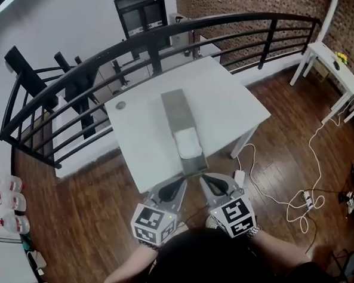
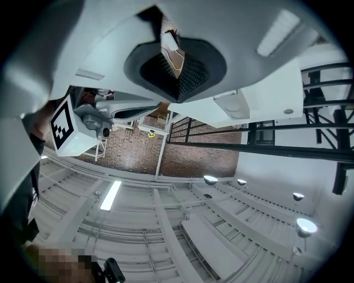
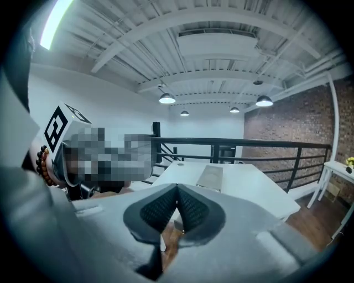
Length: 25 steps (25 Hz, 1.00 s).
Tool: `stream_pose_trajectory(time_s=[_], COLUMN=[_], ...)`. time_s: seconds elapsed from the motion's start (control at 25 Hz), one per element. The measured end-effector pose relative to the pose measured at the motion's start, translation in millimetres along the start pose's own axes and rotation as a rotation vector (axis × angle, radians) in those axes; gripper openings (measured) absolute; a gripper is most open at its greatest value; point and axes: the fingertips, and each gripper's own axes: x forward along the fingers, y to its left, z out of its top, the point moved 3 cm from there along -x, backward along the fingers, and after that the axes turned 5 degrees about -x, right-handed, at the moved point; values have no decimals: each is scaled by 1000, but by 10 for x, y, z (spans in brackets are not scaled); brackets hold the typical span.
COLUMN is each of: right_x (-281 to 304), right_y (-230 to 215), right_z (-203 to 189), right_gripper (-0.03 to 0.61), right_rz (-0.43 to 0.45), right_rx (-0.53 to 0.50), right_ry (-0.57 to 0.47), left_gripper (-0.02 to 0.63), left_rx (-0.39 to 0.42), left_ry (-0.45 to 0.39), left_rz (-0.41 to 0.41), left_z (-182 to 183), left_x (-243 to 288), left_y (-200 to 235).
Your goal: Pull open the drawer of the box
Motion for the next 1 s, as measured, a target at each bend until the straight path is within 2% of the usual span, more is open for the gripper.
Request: stream_pose_trajectory(time_s=[0.4,1.0], right_x=[-29,-97], right_y=[10,-8], right_z=[41,29], right_gripper=[-9,-9], right_rz=[48,54], right_rx=[-22,-28], right_ry=[-18,-22], left_gripper=[11,11], left_rx=[-2,3], left_ry=[-4,-5], left_rz=[27,36], left_z=[-19,-13], left_x=[4,21], left_y=[-98,-163])
